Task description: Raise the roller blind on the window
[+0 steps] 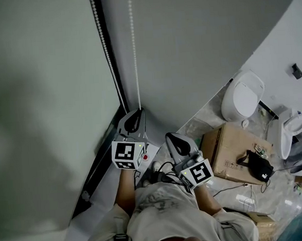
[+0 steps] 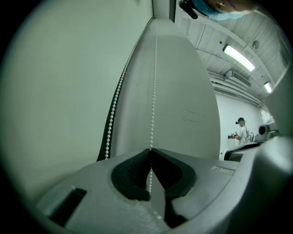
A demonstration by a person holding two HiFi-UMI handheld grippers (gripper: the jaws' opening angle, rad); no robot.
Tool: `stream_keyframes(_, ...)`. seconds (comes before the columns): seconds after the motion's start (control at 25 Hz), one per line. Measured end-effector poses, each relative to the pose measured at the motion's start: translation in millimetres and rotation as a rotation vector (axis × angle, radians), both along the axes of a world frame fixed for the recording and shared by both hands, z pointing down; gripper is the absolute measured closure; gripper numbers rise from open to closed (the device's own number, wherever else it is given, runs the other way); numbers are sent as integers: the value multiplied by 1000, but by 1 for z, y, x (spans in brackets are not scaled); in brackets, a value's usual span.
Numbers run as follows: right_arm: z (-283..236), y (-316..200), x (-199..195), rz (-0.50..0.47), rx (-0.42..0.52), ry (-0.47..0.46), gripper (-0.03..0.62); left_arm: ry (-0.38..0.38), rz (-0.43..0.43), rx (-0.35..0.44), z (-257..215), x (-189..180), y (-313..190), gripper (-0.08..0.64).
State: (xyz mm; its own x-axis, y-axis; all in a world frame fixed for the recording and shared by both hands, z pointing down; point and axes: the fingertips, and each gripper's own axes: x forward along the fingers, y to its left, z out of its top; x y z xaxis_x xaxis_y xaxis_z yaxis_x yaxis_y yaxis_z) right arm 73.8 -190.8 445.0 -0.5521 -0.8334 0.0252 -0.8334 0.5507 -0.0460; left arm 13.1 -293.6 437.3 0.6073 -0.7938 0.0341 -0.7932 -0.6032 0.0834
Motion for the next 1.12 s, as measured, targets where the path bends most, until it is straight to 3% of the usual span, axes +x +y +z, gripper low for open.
stream_keyframes(0.68,-26,2,-14,-60,62,-12,581,-39,76,-54,15,-4,38,552)
stream_keyframes(1.12,-86,9,-35,-202,145,-107,558,-40,92,-58,22,-5,79,552)
